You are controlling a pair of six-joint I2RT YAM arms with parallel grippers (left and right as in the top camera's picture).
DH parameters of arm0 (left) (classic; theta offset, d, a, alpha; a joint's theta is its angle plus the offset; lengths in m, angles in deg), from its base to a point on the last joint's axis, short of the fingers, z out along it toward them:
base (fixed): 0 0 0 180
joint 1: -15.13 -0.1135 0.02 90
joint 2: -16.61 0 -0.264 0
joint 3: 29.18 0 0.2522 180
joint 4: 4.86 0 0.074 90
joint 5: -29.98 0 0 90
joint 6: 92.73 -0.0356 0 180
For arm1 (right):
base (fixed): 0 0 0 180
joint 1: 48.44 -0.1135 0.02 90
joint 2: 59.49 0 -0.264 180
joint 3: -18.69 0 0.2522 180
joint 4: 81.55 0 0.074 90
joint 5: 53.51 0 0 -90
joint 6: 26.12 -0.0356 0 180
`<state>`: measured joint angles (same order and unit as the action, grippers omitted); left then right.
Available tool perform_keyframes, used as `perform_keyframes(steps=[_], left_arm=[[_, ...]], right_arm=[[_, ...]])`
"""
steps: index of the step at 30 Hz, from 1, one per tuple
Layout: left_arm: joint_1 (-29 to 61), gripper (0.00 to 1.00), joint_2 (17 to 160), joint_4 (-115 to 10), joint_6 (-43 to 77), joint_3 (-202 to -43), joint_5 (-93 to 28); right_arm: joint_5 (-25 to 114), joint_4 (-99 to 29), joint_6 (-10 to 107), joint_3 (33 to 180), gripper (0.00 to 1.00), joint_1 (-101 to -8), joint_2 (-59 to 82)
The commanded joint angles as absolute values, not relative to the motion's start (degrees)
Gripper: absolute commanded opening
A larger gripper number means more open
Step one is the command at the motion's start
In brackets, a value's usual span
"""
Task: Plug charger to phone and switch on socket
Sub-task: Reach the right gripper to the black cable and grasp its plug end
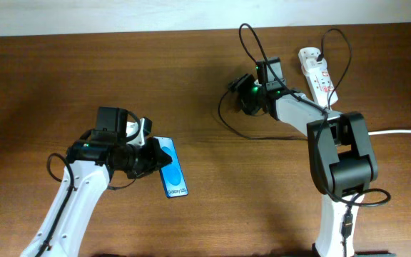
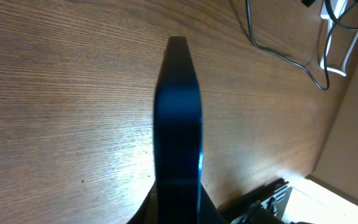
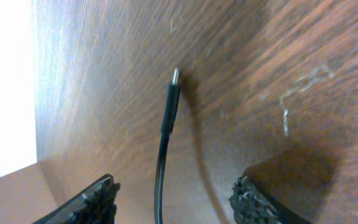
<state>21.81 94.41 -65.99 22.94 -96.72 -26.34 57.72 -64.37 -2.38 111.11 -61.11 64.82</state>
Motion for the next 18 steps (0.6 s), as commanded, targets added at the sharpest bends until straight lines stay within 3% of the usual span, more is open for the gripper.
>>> perform_keyframes(steps=[1, 18], left_arm=[[21.74, 0.0, 94.28, -65.86, 22.0, -97.17, -25.27], [21.74, 0.0, 94.28, -65.84, 22.02, -97.17, -25.3]], right_arm=[[55.3, -65.72, -5.37, 111.78, 0.59, -60.91, 69.32], [57.59, -68.74, -8.39, 111.76, 0.34, -61.28, 76.23]])
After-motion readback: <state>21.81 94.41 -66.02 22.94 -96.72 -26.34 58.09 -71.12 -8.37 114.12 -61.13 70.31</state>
